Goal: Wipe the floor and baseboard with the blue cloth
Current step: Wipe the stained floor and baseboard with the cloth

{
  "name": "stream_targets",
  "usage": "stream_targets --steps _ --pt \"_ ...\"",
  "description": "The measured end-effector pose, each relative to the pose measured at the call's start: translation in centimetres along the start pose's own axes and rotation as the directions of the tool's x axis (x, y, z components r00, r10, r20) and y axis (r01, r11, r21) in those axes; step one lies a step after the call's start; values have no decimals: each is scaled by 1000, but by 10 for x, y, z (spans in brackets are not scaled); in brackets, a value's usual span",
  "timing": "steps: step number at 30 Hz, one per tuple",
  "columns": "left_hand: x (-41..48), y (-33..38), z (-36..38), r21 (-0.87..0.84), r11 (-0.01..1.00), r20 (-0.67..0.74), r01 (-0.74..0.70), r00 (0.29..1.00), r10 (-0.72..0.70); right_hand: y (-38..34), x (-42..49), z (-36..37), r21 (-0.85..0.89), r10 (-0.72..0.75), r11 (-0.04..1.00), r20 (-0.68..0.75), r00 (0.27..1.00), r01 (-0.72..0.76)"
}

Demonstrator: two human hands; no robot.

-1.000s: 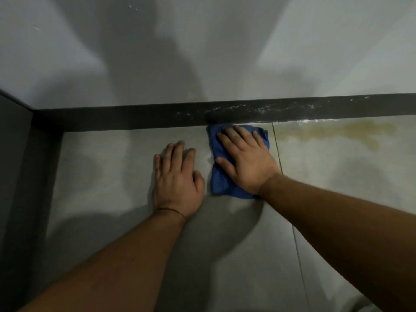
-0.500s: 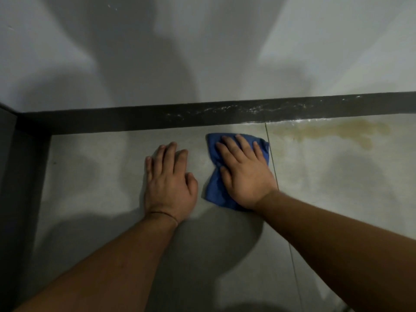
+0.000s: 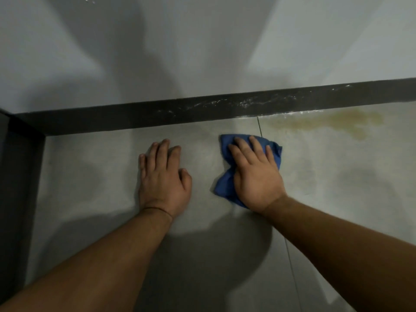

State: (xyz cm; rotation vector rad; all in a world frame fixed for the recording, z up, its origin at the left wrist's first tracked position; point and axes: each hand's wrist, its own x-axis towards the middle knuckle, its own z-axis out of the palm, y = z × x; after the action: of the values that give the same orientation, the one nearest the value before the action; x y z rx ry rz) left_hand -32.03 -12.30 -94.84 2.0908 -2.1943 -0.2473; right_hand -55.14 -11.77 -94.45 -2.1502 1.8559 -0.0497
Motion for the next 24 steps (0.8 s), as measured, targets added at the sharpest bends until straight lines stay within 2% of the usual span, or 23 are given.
stream_targets --steps 3,5,9,13,15,19,21,24 --pt "2 1 0 4 1000 -2 4 1000 -4 -8 26 -1 1 -98 995 31 995 98" --pt "3 -1 1 -5 1000 -5 6 1000 -6 -2 50 -7 2 -92 996 28 995 92" --pt "2 -3 2 -1 1000 2 7 1000 -7 22 60 -11 8 -27 1000 -6 1000 27" --pt "2 -1 3 2 1000 -3 9 1000 -9 28 28 -7 25 152 988 -73 986 -151" --pt "3 -1 3 2 1000 -1 2 1000 -2 18 12 -3 15 102 995 -64 993 -101" --pt "5 -2 4 4 1000 13 9 1000 -9 6 22 -1 -29 -93 995 24 995 93" --pt "4 -2 5 0 1000 8 6 1000 -6 13 44 -6 -39 -94 995 14 995 94" --pt "4 -4 7 -8 1000 -4 -4 1000 3 29 59 -12 -19 2 1000 -40 999 -3"
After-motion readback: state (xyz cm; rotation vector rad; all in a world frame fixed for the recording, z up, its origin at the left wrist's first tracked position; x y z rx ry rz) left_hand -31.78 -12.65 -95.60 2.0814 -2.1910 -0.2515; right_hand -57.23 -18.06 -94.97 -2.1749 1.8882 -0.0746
